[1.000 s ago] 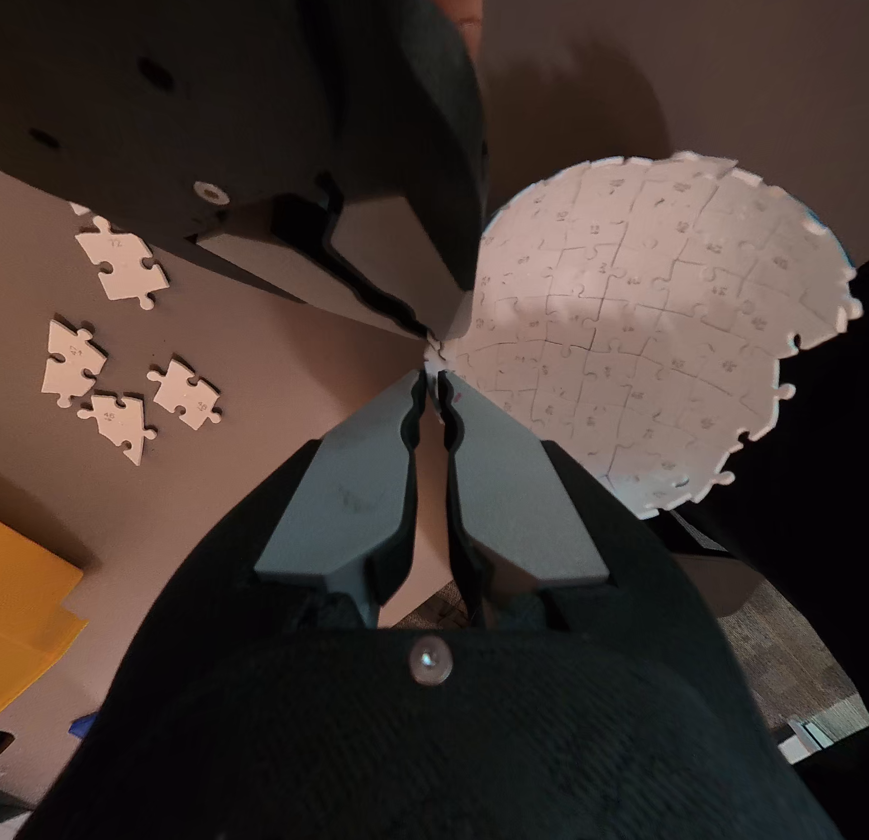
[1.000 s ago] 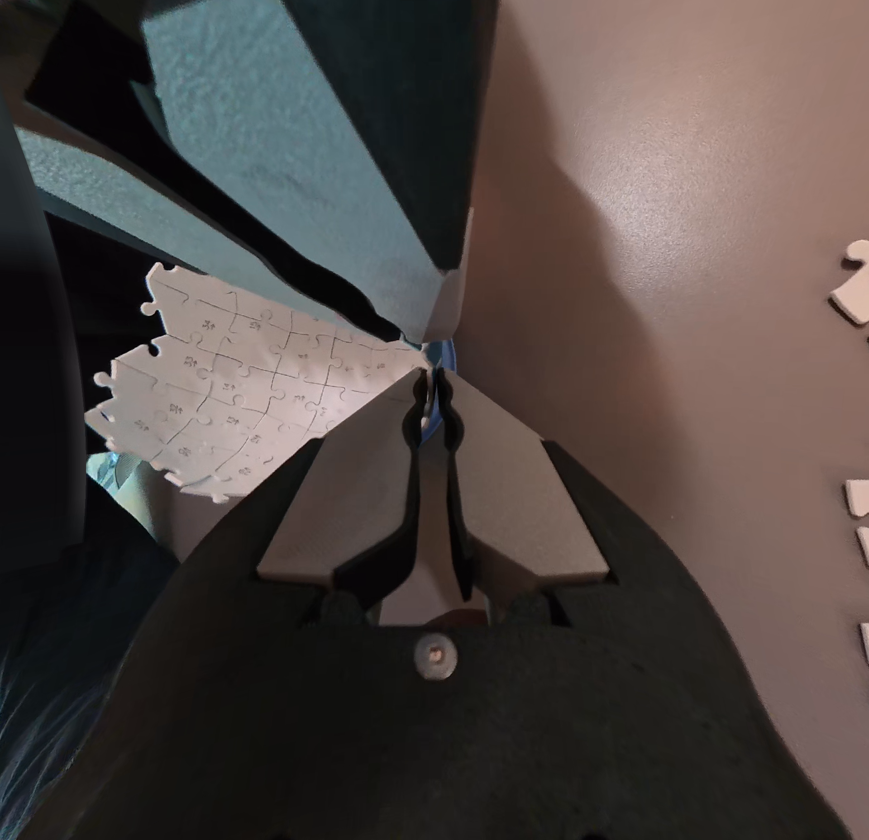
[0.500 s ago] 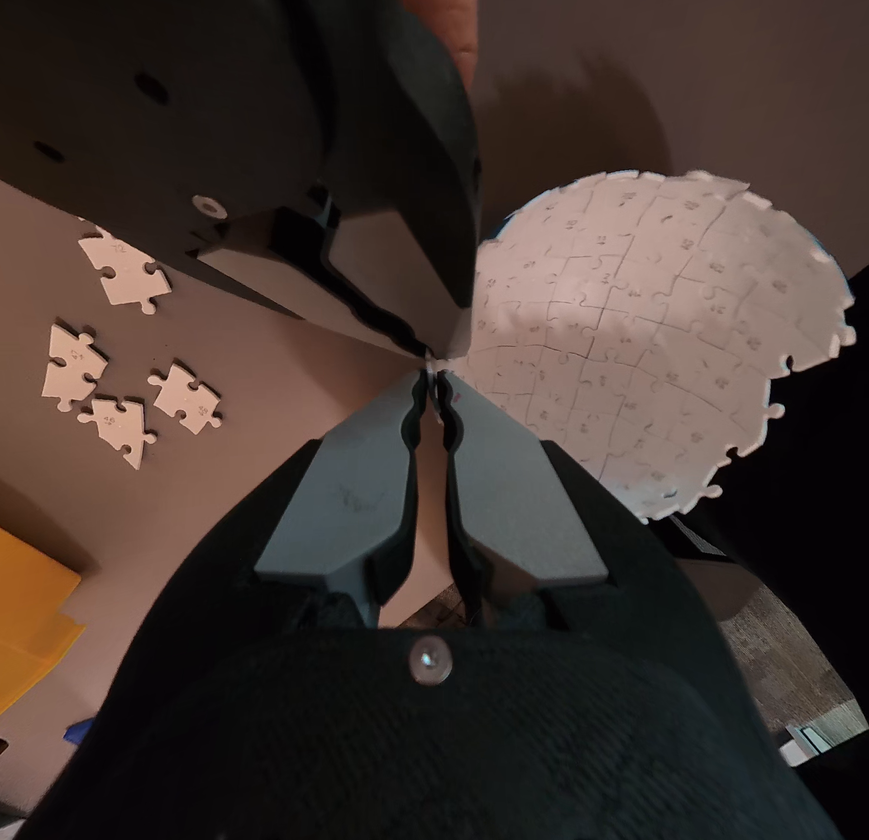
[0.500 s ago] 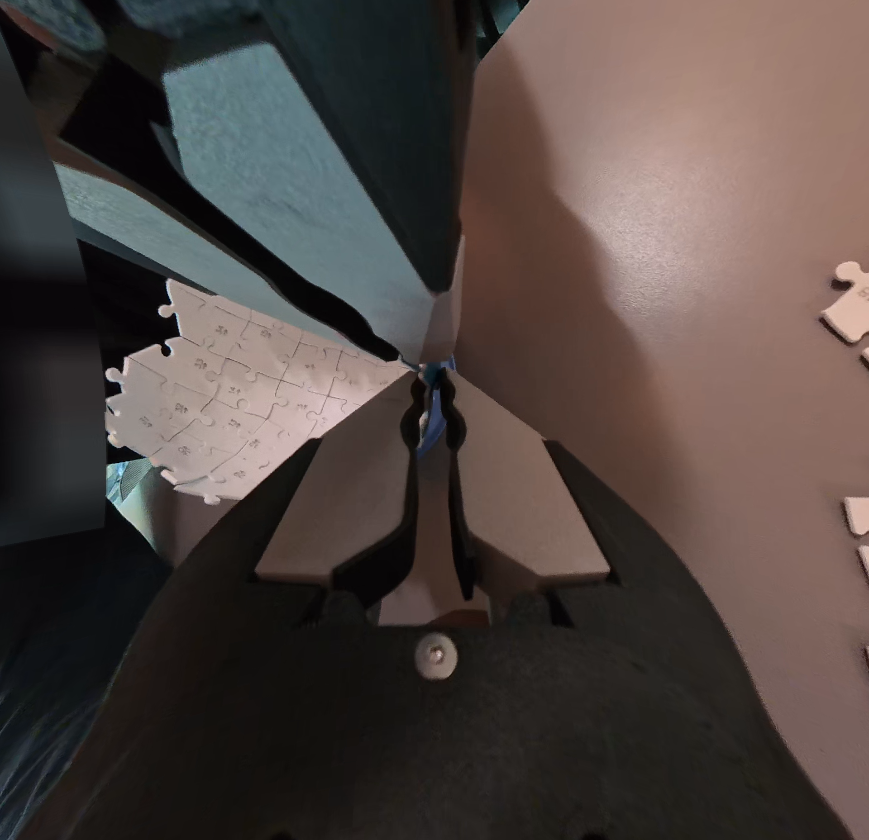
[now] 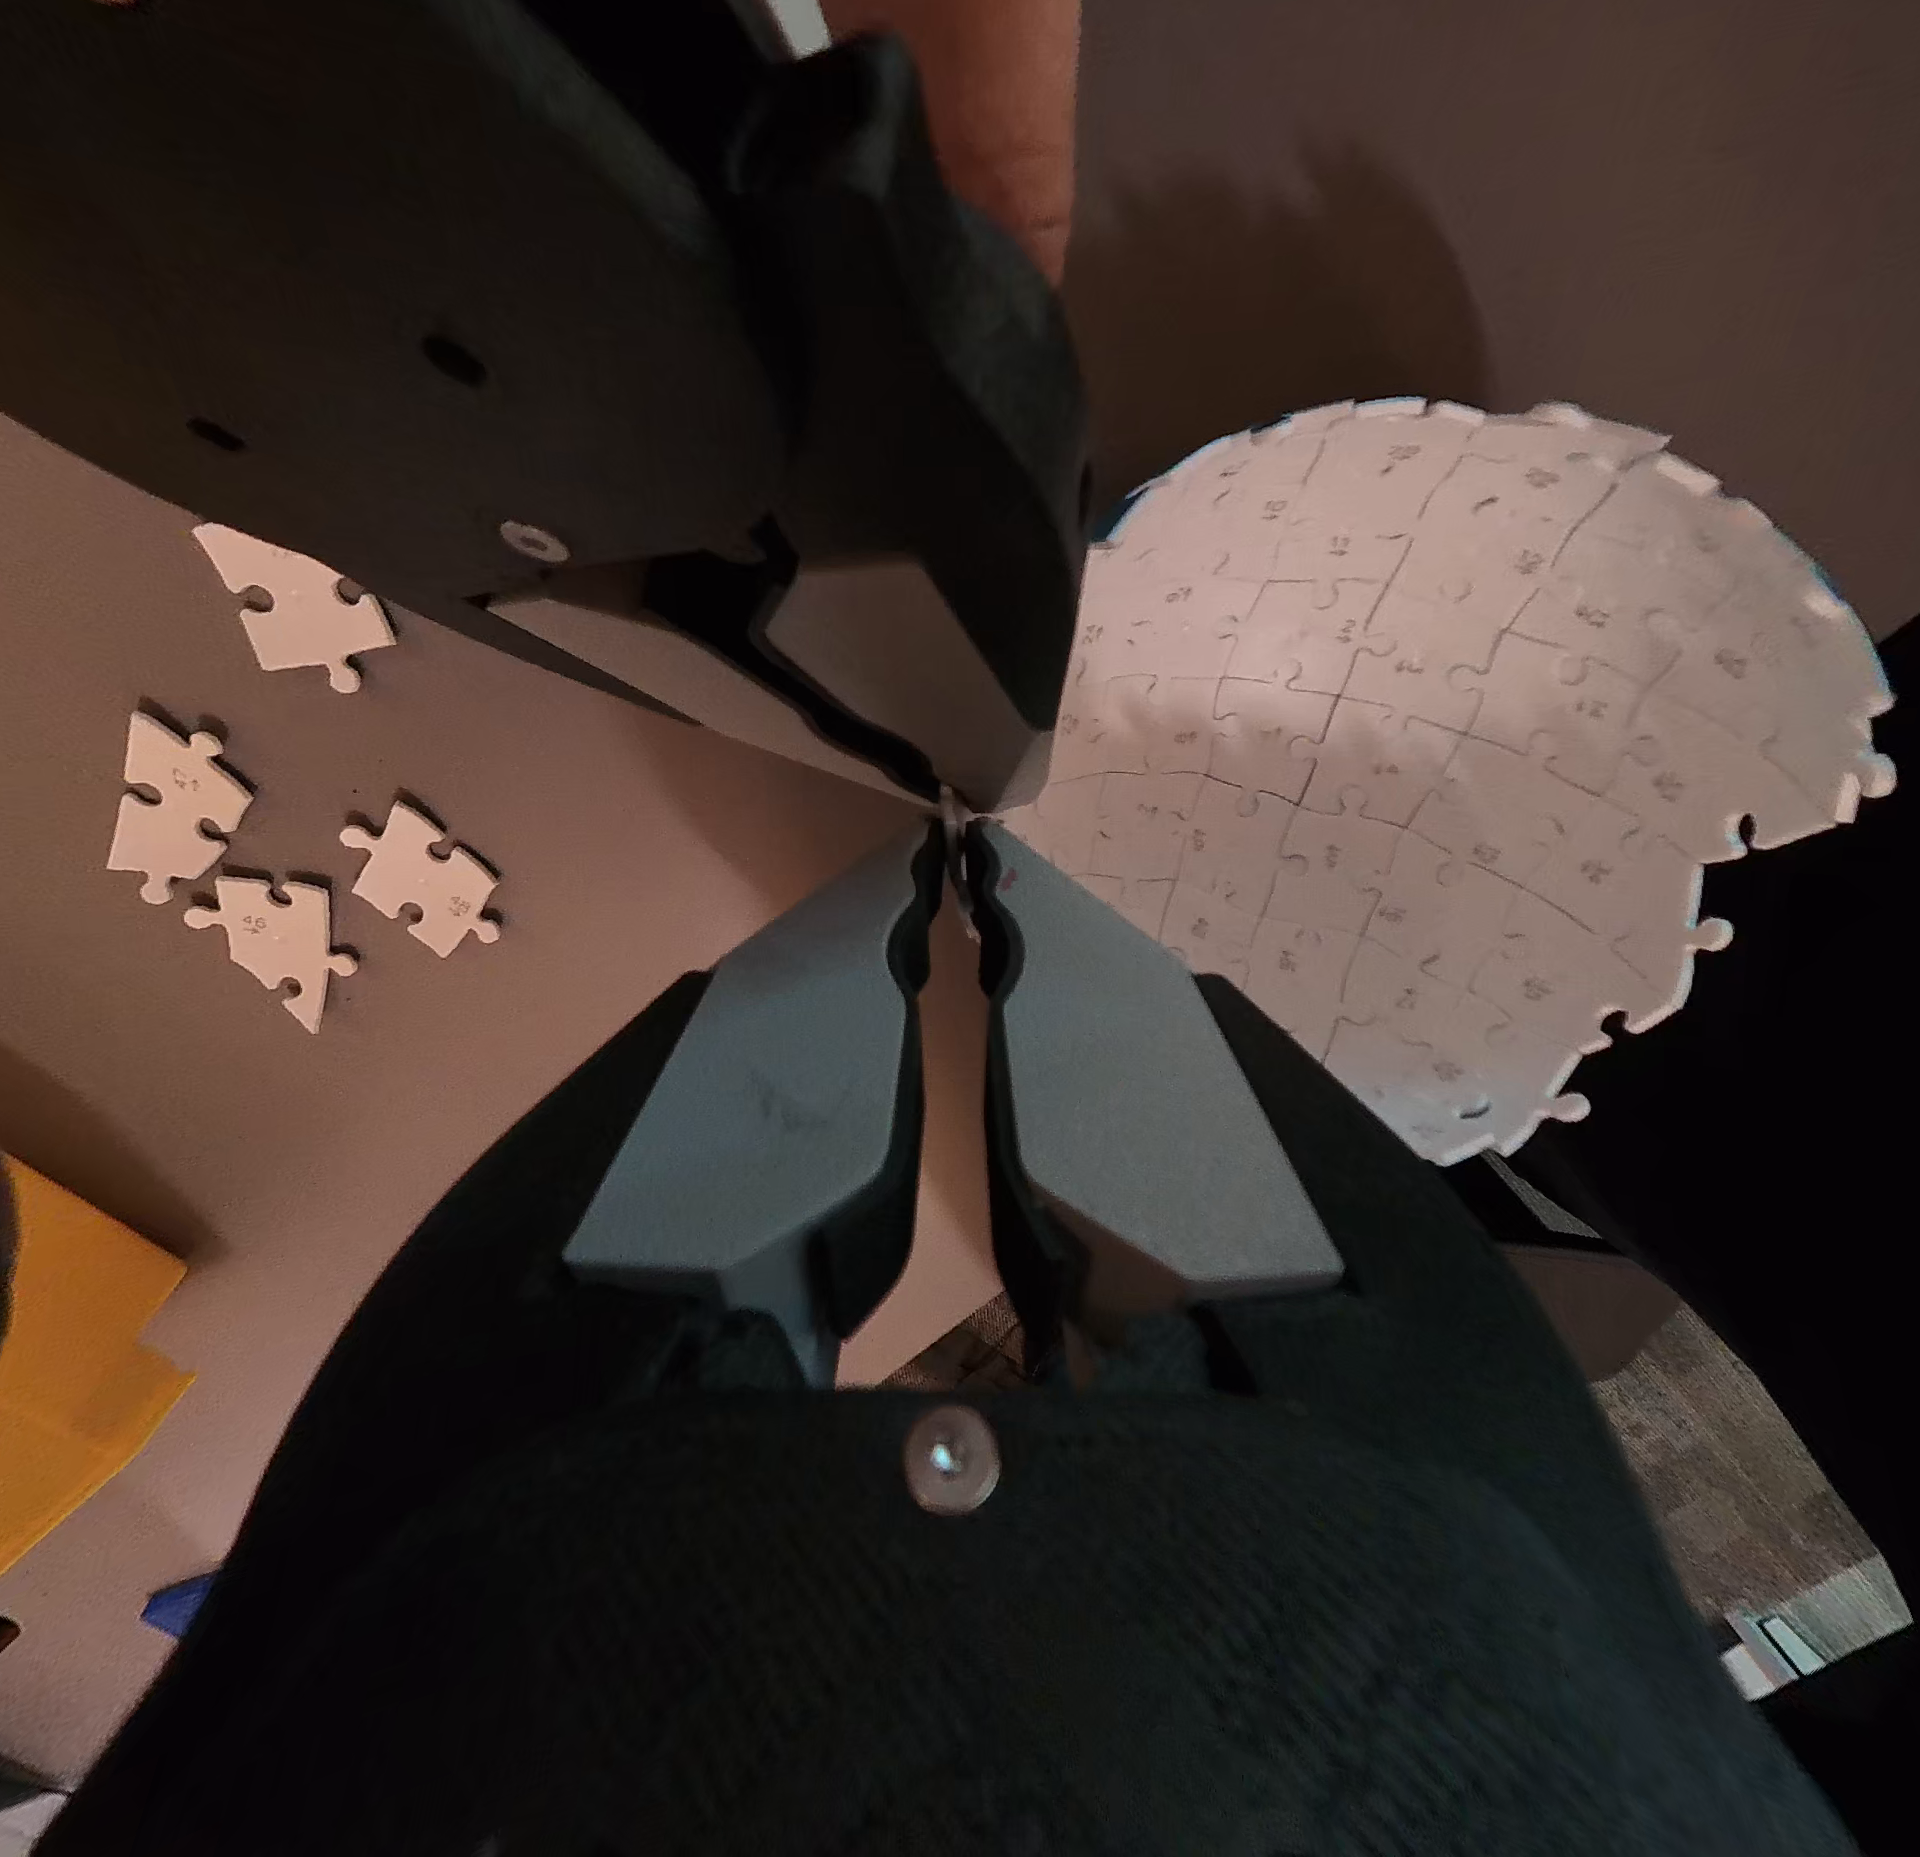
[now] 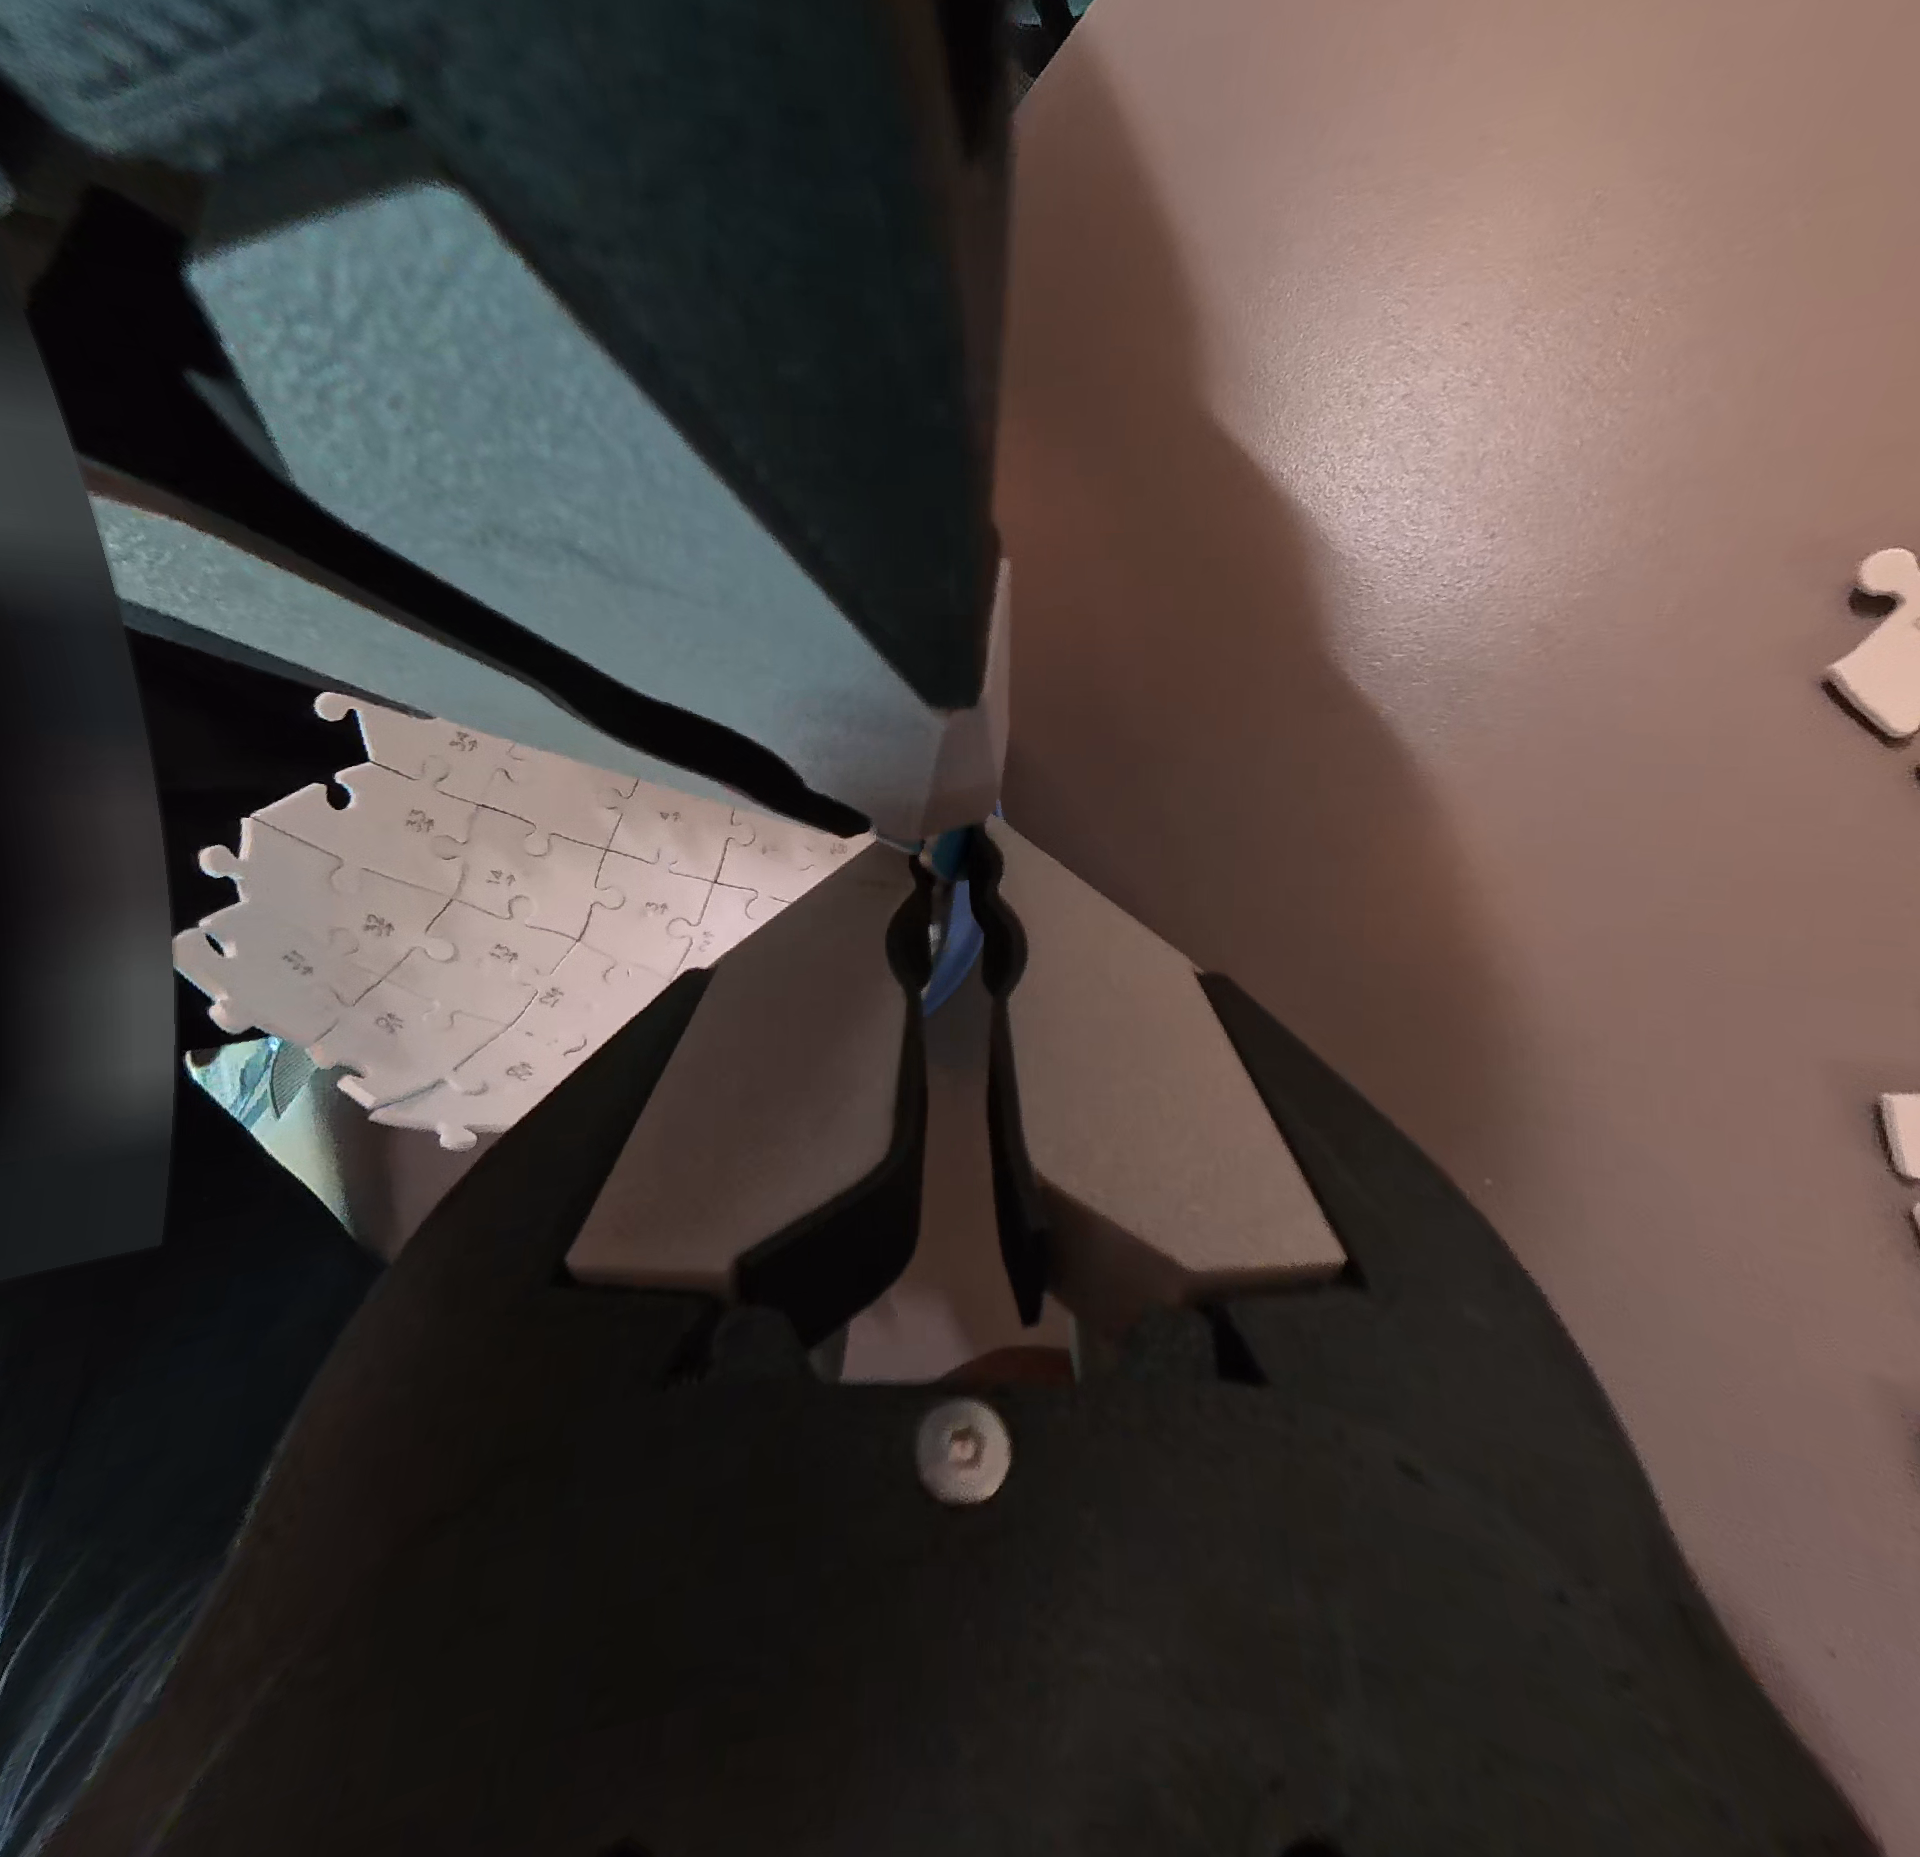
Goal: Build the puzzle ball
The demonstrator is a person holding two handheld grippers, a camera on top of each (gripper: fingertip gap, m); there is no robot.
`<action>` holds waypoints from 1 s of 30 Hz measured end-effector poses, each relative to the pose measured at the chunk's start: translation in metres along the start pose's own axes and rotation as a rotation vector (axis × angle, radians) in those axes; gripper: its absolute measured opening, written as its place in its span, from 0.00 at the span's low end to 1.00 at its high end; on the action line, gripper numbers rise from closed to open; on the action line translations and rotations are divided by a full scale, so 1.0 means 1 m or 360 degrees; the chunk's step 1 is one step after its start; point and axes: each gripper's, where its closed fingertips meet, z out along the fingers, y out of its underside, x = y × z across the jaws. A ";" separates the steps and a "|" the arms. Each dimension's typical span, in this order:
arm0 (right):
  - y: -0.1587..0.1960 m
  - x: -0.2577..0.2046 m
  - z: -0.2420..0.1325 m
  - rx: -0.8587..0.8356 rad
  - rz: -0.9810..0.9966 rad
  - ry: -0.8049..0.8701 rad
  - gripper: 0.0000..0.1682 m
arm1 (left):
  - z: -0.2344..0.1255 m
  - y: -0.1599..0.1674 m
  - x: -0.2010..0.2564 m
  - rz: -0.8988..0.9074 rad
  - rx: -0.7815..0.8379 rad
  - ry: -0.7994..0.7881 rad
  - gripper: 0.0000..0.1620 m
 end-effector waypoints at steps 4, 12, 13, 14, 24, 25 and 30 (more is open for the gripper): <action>0.000 0.002 0.000 -0.0007 0.0007 0.0039 0.00 | 0.000 0.001 -0.001 -0.0018 0.0005 0.0005 0.00; 0.001 0.003 0.002 -0.0026 0.0030 0.0068 0.00 | 0.001 0.002 -0.001 -0.0010 -0.0005 0.0005 0.00; 0.001 0.003 0.002 -0.0026 0.0035 0.0062 0.00 | 0.001 0.002 -0.001 -0.0010 -0.0003 0.0008 0.00; 0.001 0.002 0.002 -0.0028 0.0035 0.0061 0.00 | 0.001 0.002 -0.001 -0.0012 -0.0001 0.0015 0.00; 0.002 0.000 0.006 -0.0042 0.0051 0.0055 0.01 | 0.004 0.003 0.003 -0.0014 -0.0002 0.0054 0.00; 0.002 -0.001 0.006 -0.0046 0.0048 0.0057 0.00 | 0.004 0.003 0.004 -0.0014 -0.0004 0.0060 0.00; 0.000 -0.001 0.008 -0.0037 0.0094 0.0049 0.00 | 0.004 0.006 0.004 -0.0015 -0.0021 0.0057 0.00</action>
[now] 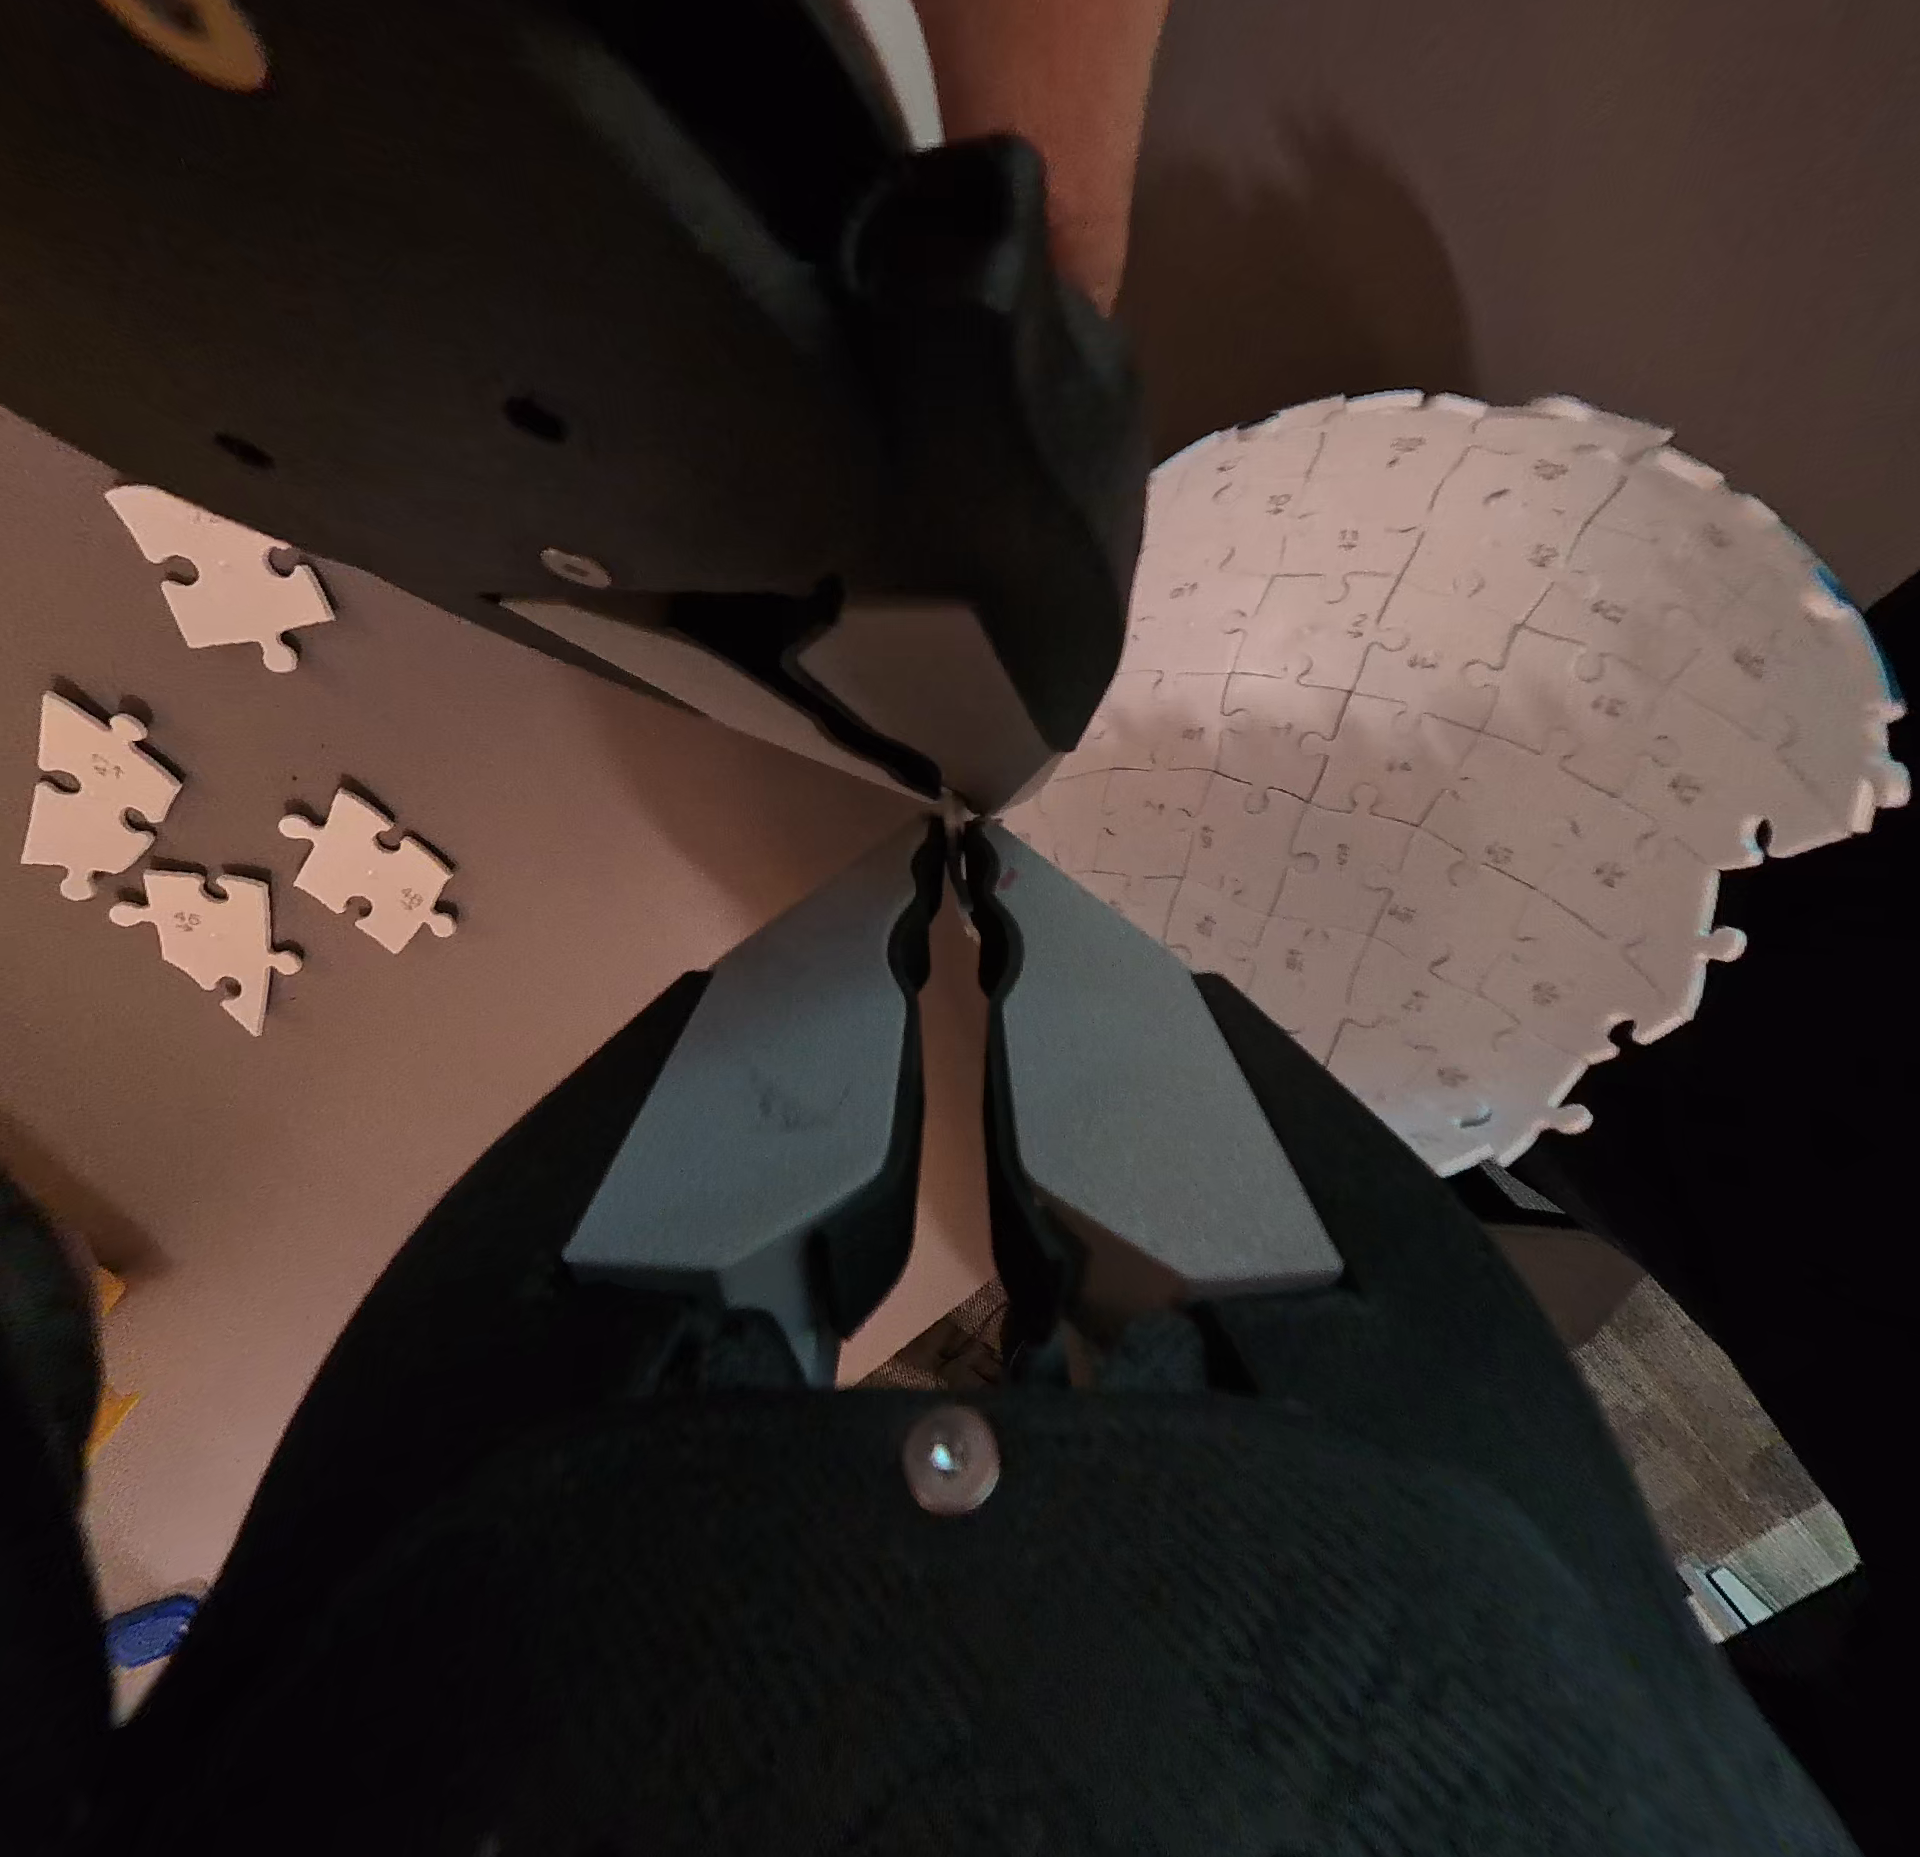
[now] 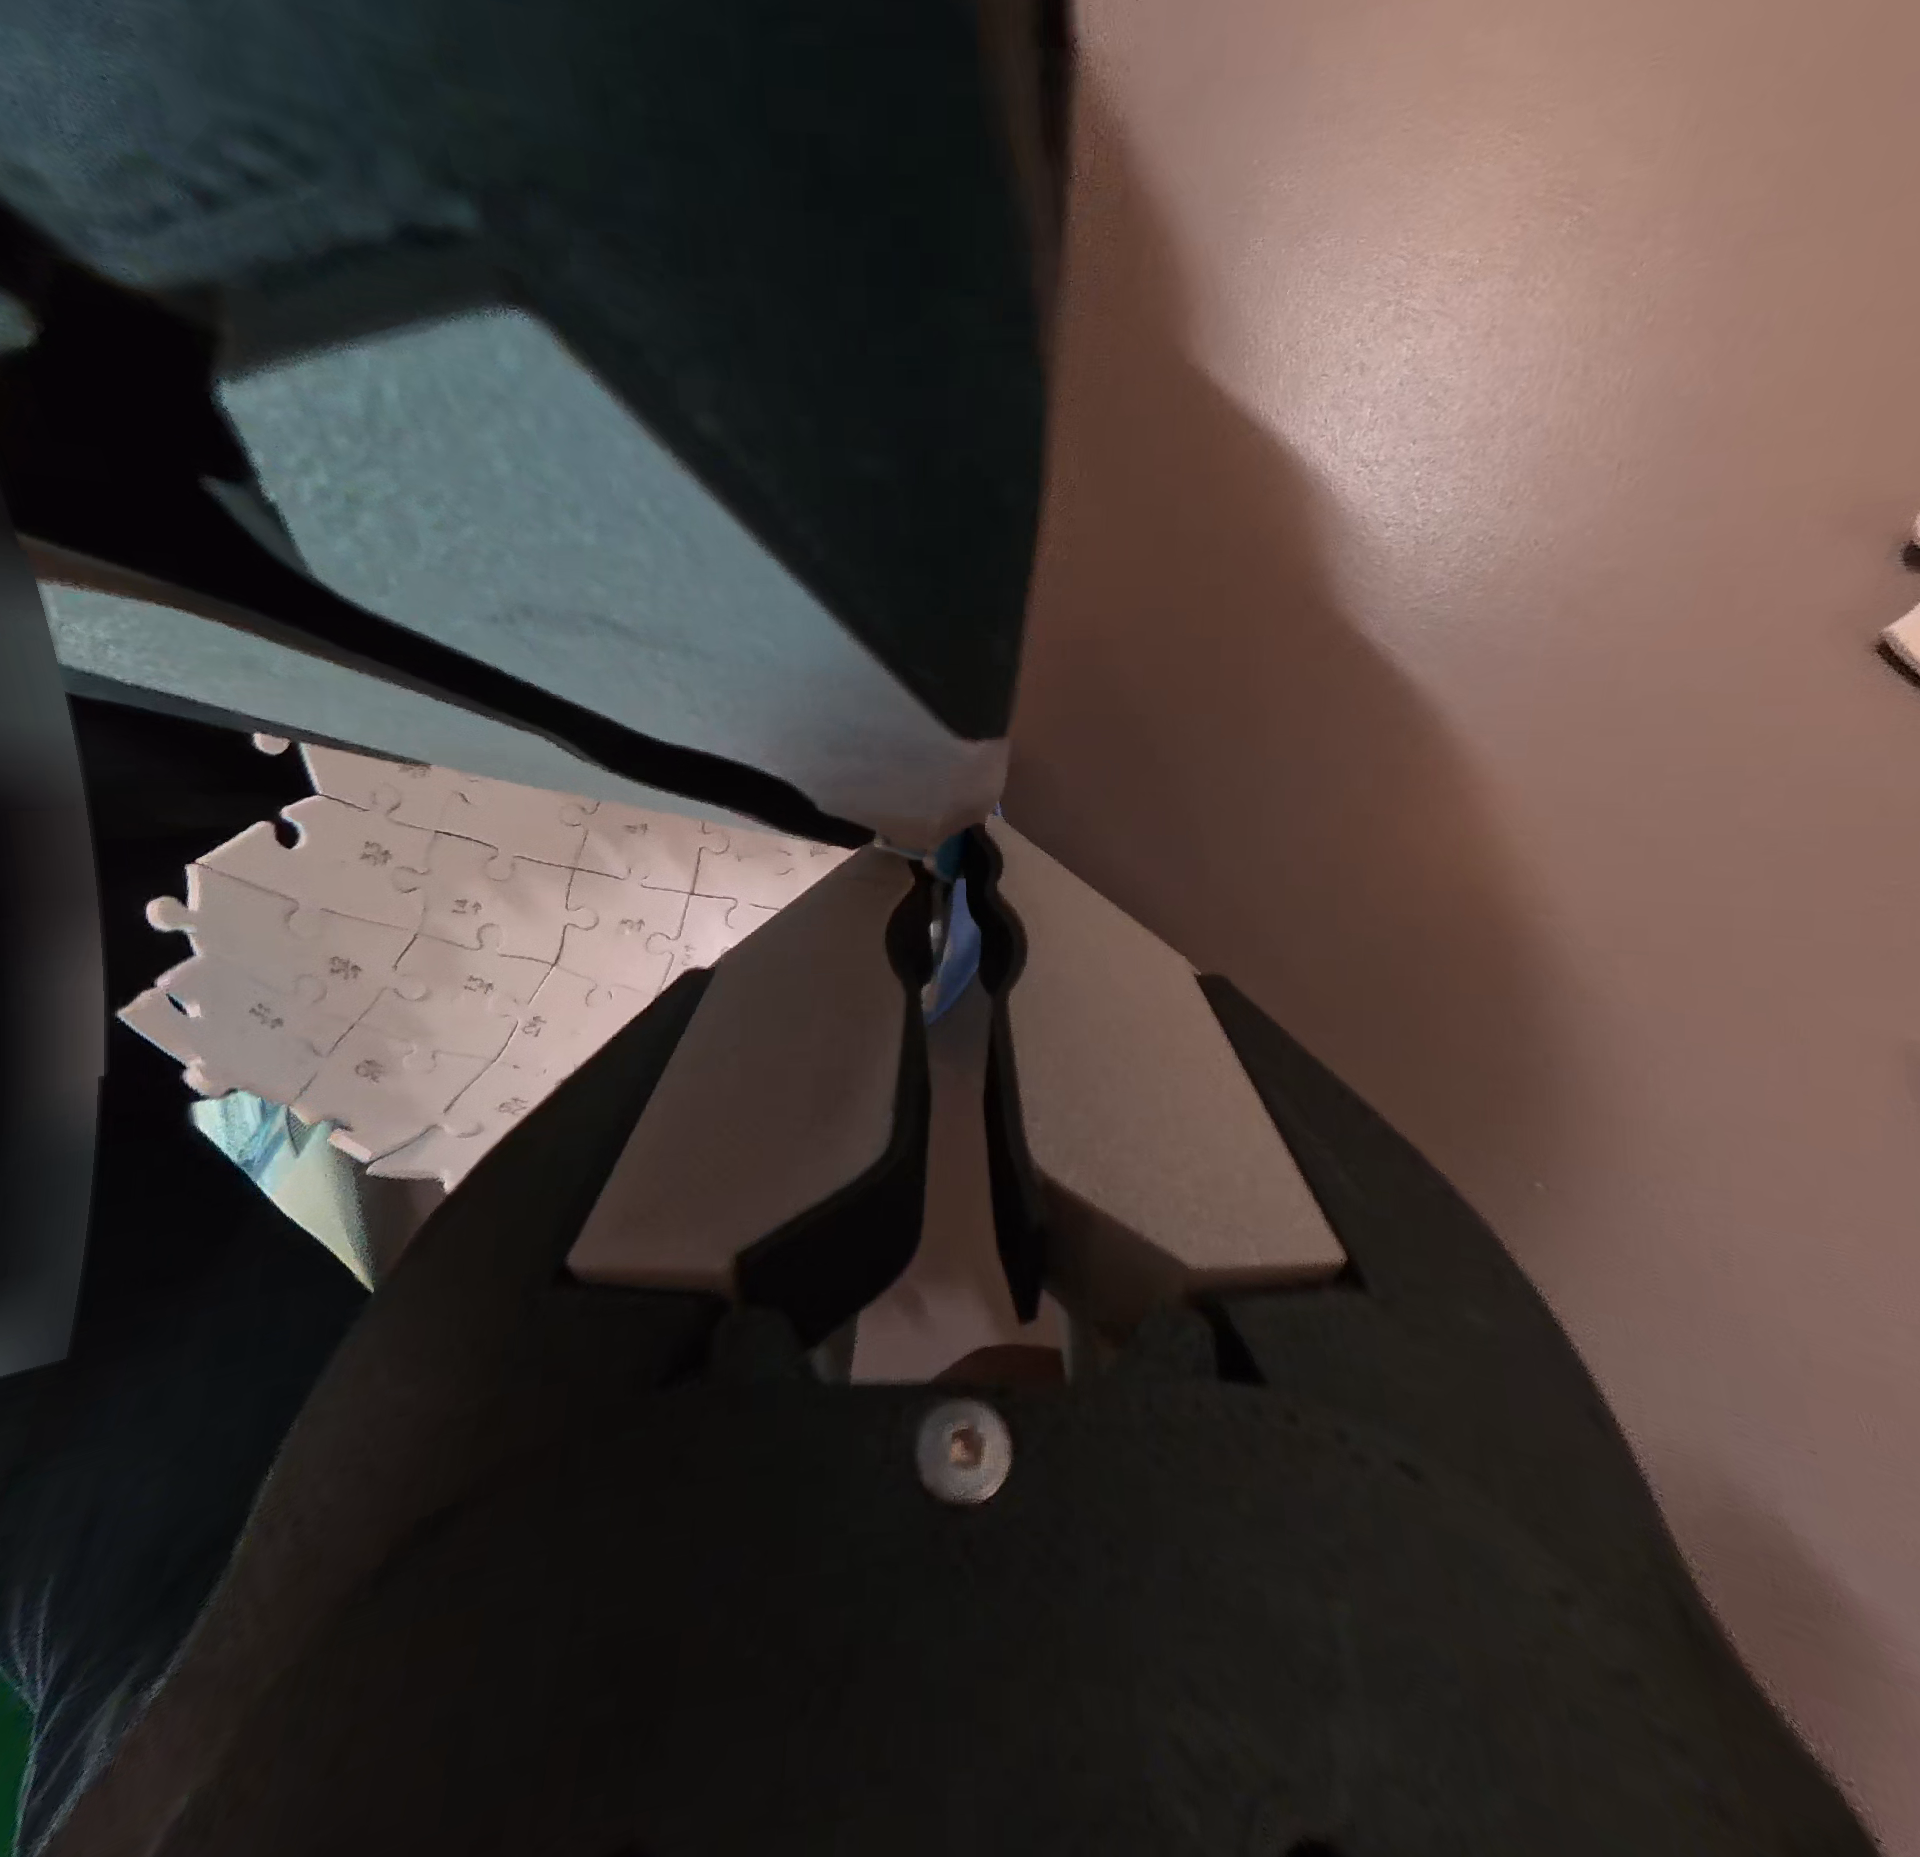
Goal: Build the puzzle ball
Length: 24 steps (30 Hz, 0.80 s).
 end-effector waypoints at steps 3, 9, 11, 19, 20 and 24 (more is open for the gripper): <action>-0.001 -0.001 0.001 0.0004 0.0015 -0.0007 0.00 | 0.000 0.001 0.001 -0.0003 -0.0001 0.0010 0.00; 0.000 -0.004 0.004 -0.0004 0.0027 -0.0032 0.00 | 0.001 0.003 0.004 -0.0001 -0.0005 0.0042 0.00; 0.000 -0.003 0.003 0.0001 0.0020 -0.0017 0.00 | 0.001 0.003 0.003 0.0002 0.0003 0.0036 0.00; 0.000 -0.007 0.005 0.0010 0.0013 -0.0047 0.00 | 0.002 0.003 0.008 0.0027 -0.0006 0.0054 0.00; -0.002 -0.007 0.003 0.0031 0.0013 -0.0039 0.00 | 0.000 0.002 0.006 0.0029 0.0002 0.0043 0.00; -0.009 -0.007 -0.013 0.0149 0.0017 -0.0031 0.07 | 0.000 0.002 0.007 0.0019 0.0010 0.0066 0.00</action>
